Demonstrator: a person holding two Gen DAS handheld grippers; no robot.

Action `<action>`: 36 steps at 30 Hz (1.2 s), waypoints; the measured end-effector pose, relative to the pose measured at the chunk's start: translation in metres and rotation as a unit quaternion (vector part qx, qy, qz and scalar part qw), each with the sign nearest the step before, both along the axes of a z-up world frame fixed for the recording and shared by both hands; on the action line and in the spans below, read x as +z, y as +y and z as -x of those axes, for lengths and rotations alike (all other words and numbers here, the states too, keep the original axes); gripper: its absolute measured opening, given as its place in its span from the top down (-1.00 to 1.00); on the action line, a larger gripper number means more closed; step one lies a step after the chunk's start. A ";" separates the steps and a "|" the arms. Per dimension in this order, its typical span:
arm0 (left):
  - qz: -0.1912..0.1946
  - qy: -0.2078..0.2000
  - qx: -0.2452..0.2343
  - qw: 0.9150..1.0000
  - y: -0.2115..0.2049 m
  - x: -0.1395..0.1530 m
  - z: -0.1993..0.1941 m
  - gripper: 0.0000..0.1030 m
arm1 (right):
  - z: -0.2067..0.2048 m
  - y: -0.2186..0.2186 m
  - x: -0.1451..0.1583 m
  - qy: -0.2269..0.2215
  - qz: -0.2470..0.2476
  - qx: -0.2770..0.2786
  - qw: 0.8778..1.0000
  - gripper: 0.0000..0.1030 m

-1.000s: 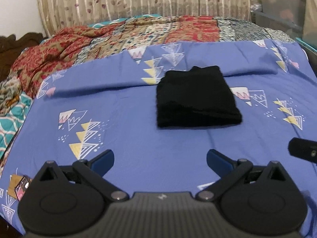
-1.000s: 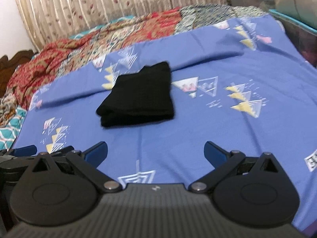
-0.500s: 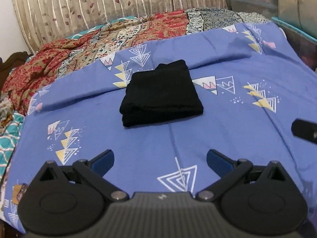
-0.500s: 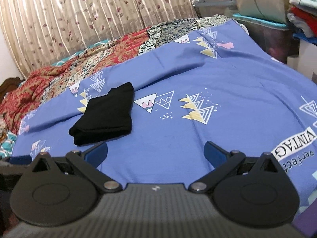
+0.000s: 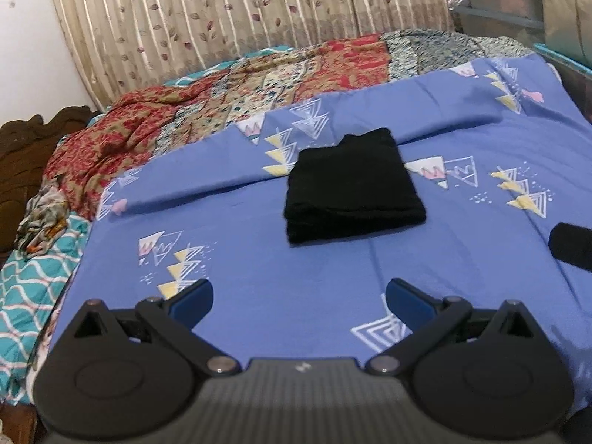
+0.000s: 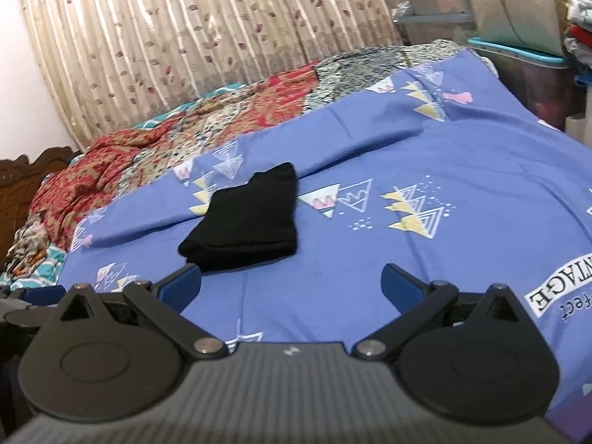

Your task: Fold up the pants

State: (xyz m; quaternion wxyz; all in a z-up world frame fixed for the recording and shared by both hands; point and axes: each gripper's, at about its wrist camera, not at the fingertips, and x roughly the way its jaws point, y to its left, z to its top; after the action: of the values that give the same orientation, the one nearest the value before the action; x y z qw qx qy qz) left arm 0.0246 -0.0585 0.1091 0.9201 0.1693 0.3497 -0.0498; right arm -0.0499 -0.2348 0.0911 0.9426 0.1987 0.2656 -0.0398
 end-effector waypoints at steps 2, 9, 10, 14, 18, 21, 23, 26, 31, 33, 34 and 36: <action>-0.003 0.001 0.003 1.000 0.005 0.000 0.000 -1.00 | 0.000 0.005 0.002 0.000 -0.001 0.007 1.000 -1.00; -0.021 -0.027 0.019 0.999 0.019 0.004 0.006 -1.00 | 0.000 0.019 0.006 -0.002 0.004 0.023 1.000 -1.00; -0.021 -0.029 0.021 0.999 0.020 0.005 0.006 -1.00 | -0.001 0.019 0.006 -0.001 0.002 0.023 1.000 -1.00; -0.018 -0.021 0.019 0.999 0.024 0.003 0.005 -1.00 | -0.001 0.021 0.006 -0.001 0.001 0.021 1.000 -1.00; -0.021 -0.017 0.012 1.000 0.023 0.000 0.006 -1.00 | 0.001 0.024 0.005 0.001 0.003 0.020 1.000 -1.00; -0.026 -0.014 0.008 1.000 0.022 -0.003 0.008 -1.00 | 0.002 0.025 0.005 0.002 0.003 0.019 1.000 -1.00; -0.031 -0.014 0.005 0.999 0.022 -0.004 0.010 -1.00 | 0.003 0.026 0.005 0.002 0.001 0.018 1.000 -1.00; -0.031 -0.010 0.002 0.999 0.022 -0.005 0.012 -1.00 | 0.005 0.026 0.005 0.001 -0.001 0.017 1.000 -1.00; -0.030 -0.008 0.003 1.000 0.025 -0.004 0.014 -1.00 | 0.006 0.027 0.004 0.001 -0.001 0.018 1.000 -1.00; -0.030 -0.009 0.004 1.000 0.025 -0.004 0.014 -1.00 | 0.006 0.028 0.004 0.000 -0.002 0.018 1.000 -1.00; -0.029 -0.008 0.003 1.000 0.025 -0.004 0.014 -1.00 | 0.007 0.028 0.004 -0.001 -0.002 0.018 1.000 -1.00; -0.029 -0.007 0.003 1.000 0.025 -0.004 0.014 -1.00 | 0.007 0.028 0.004 0.000 -0.002 0.017 1.000 -1.00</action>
State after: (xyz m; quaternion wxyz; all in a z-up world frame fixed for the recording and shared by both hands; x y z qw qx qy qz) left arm 0.0105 -0.0339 0.1047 0.9175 0.1953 0.3448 -0.0352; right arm -0.0570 -0.2064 0.0952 0.9426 0.1964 0.2690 -0.0229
